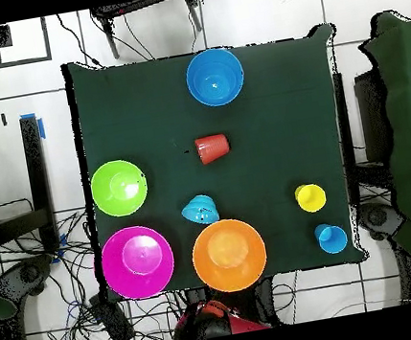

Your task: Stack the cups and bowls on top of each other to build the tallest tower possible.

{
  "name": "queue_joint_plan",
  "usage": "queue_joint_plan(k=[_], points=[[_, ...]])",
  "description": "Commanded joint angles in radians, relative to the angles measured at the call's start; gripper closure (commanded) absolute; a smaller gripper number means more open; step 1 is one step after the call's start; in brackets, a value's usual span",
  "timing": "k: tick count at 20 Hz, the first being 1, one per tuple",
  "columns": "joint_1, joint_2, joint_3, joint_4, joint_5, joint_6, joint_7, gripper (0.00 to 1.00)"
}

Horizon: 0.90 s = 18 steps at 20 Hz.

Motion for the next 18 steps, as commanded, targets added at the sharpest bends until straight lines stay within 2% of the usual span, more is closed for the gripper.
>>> queue_joint_plan(k=[1, 4, 13, 18], points=[[0.003, 0.163, 0.125, -0.029, -0.027, -0.158, 0.207, 0.00], [-0.008, 0.196, 0.131, -0.037, -0.034, -0.181, 0.209, 0.00], [-0.058, 0.420, 0.138, -0.111, -0.103, -0.349, 0.243, 0.00], [-0.058, 0.475, 0.132, -0.146, -0.134, -0.396, 0.250, 0.00]])
